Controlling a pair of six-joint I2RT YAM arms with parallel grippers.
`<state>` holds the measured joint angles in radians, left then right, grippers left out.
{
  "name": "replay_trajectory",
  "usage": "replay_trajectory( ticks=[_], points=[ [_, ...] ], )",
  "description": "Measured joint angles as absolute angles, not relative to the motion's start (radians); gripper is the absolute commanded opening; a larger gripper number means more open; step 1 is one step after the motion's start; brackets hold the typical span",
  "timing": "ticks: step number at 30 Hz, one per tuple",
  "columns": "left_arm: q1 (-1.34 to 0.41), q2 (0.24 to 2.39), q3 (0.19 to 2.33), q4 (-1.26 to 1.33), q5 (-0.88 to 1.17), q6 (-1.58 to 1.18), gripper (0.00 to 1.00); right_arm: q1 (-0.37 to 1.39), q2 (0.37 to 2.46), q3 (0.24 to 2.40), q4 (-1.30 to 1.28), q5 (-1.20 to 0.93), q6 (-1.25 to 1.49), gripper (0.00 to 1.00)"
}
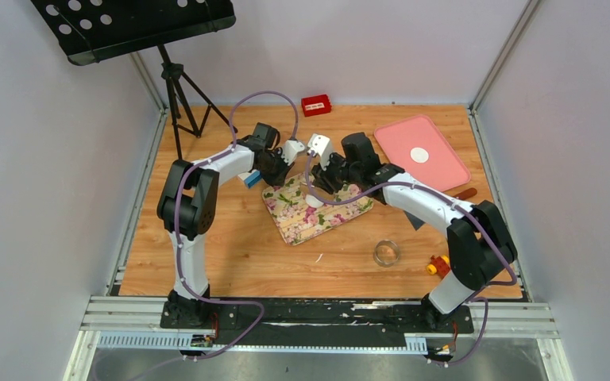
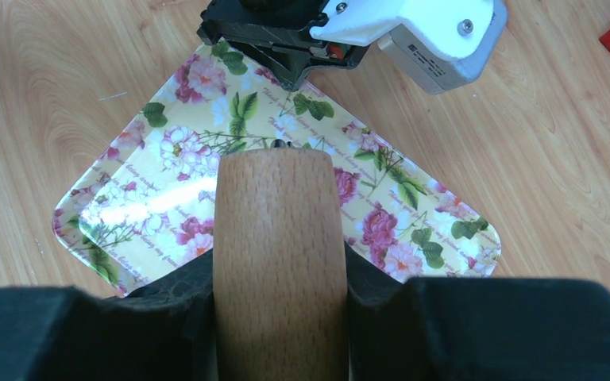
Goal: Roll out the dumpling wrappers from the dough
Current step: Flatten out the dough on the work surface.
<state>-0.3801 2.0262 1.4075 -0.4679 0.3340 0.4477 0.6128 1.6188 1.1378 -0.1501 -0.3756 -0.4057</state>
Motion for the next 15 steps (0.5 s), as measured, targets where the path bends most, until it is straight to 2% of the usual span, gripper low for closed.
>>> replay_trajectory(
  ticks=[15],
  points=[
    [-0.38, 2.026, 1.409, -0.47, 0.329, 0.447, 0.0, 0.64, 1.602, 1.122, -0.16, -0.398, -0.44, 0.0]
  ],
)
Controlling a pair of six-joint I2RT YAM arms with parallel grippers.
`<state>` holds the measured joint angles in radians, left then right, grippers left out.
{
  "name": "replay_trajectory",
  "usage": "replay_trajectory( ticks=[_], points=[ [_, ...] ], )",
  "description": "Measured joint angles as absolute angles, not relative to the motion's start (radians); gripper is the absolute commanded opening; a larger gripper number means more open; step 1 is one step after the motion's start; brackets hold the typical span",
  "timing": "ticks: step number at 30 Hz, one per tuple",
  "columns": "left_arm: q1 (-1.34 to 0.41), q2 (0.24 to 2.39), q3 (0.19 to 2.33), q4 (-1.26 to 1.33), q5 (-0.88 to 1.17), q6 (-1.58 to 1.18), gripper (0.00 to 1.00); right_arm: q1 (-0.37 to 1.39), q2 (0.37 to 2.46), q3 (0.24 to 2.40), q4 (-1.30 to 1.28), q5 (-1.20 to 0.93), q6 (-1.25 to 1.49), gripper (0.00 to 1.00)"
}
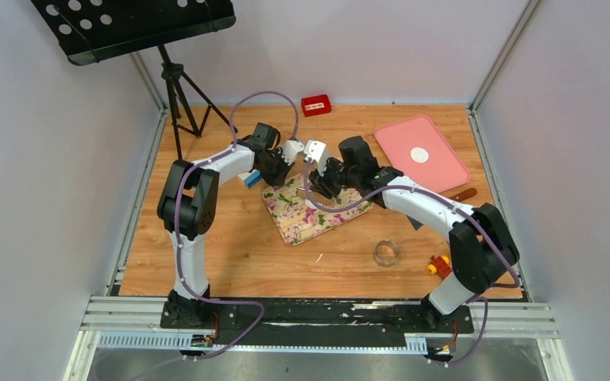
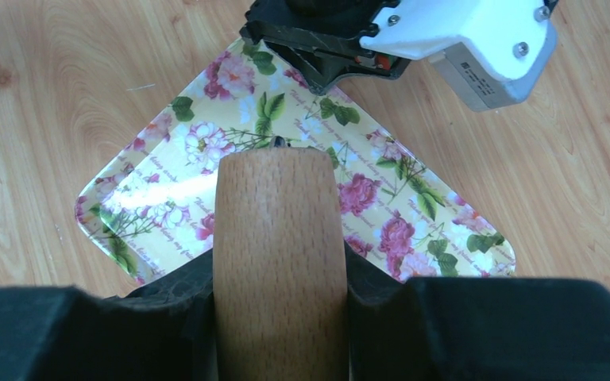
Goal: Roll out the dumpling wrappers from the dough
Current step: Flatten out the dough on the work surface.
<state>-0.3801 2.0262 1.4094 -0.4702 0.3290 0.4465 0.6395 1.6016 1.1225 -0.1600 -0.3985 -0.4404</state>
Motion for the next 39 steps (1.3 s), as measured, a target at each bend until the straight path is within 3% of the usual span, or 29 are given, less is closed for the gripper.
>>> replay_trajectory(
  ticks=[17, 24, 39],
  points=[
    [-0.38, 2.027, 1.411, -0.472, 0.326, 0.446, 0.0, 0.651, 1.6, 1.089, -0.255, -0.453, -0.432, 0.0],
    [-0.38, 2.027, 1.413, -0.475, 0.326, 0.446, 0.0, 0.64, 1.557, 1.152, -0.348, -0.552, -0.424, 0.0],
    [-0.38, 2.027, 1.413, -0.475, 0.326, 0.446, 0.0, 0.614, 1.63, 1.265, -0.341, -0.5, -0.461, 0.0]
  ],
)
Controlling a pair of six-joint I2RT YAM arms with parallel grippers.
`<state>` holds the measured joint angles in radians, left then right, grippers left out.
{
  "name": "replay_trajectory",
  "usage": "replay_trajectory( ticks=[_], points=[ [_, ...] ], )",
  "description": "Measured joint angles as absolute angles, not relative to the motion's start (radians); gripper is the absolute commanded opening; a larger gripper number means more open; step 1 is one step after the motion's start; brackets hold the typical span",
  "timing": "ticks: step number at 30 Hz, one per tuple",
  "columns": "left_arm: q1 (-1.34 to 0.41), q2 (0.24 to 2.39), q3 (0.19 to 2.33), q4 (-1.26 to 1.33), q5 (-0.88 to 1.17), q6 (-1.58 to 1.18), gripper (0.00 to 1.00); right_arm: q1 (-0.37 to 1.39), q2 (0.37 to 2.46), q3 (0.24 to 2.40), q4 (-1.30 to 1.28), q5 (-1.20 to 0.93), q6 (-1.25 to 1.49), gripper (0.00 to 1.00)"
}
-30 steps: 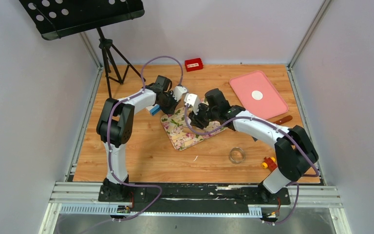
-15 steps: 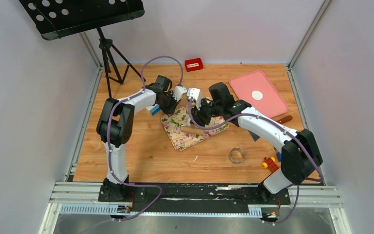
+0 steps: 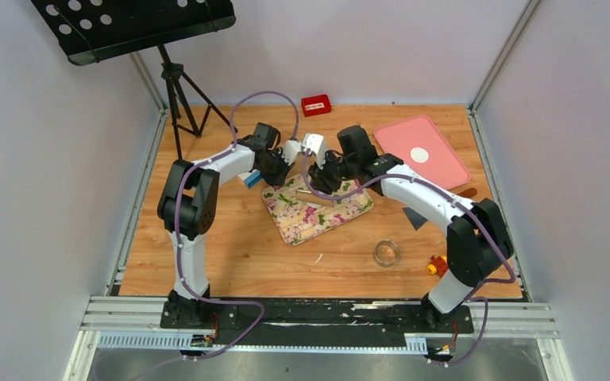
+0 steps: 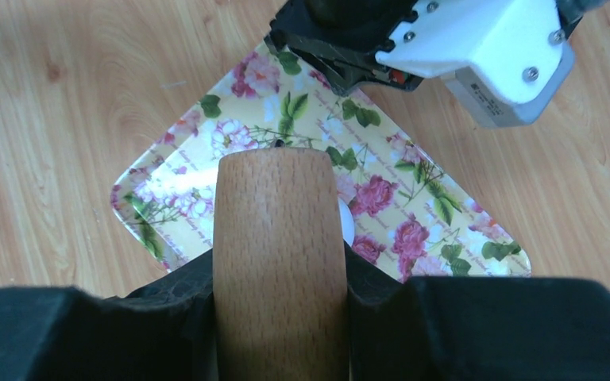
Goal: Roll out the dumpling wrappers from the dough
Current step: Flatten out the dough on the work surface.
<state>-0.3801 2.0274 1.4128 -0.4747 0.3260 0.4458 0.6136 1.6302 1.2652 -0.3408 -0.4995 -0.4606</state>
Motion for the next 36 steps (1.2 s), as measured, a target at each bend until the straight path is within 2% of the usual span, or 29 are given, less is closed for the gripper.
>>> replay_trajectory(
  ticks=[30, 36],
  points=[
    [-0.38, 2.03, 1.417, -0.48, 0.326, 0.446, 0.0, 0.61, 1.664, 1.238, -0.325, -0.514, -0.503, 0.0],
    [-0.38, 2.032, 1.422, -0.485, 0.326, 0.446, 0.0, 0.603, 1.635, 1.316, -0.361, -0.514, -0.5, 0.0]
  ],
)
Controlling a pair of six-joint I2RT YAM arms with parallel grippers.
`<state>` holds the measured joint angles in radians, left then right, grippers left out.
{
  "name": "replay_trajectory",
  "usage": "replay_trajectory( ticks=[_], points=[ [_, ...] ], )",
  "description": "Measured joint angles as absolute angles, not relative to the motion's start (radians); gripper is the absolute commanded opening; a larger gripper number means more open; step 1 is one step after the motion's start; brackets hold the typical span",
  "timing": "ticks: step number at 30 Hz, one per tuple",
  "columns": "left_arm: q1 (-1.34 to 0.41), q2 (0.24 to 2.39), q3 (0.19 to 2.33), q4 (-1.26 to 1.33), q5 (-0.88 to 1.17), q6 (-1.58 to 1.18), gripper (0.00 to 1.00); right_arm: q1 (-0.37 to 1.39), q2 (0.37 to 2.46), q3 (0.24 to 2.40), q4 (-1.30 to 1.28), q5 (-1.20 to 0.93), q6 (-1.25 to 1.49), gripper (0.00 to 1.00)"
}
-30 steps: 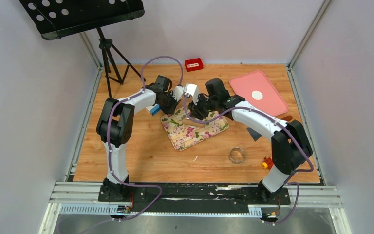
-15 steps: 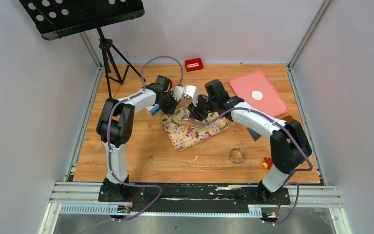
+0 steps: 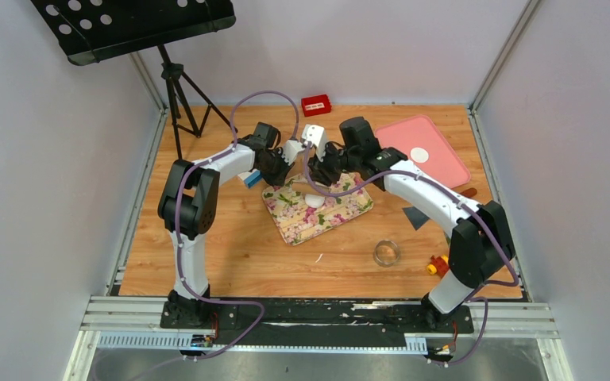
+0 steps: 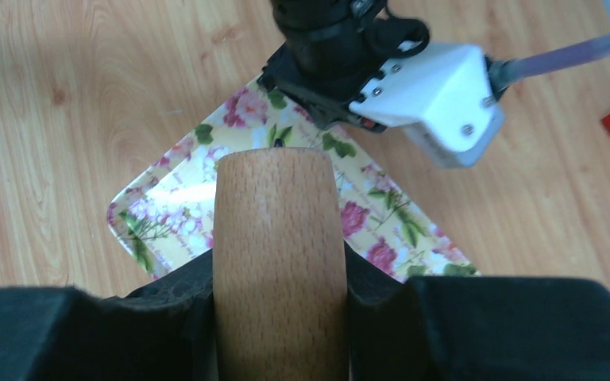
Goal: Roll out the dumpling wrappers from the dough
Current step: Flatten out the dough on the work surface.
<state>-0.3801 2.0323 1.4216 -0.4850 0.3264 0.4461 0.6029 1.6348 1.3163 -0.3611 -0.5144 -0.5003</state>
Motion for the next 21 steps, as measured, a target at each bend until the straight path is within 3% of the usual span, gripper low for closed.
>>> replay_trajectory(
  ticks=[21],
  points=[
    [-0.38, 2.035, 1.427, -0.491, 0.326, 0.447, 0.0, 0.591, 1.7, 1.239, -0.307, -0.54, -0.514, 0.0]
  ],
)
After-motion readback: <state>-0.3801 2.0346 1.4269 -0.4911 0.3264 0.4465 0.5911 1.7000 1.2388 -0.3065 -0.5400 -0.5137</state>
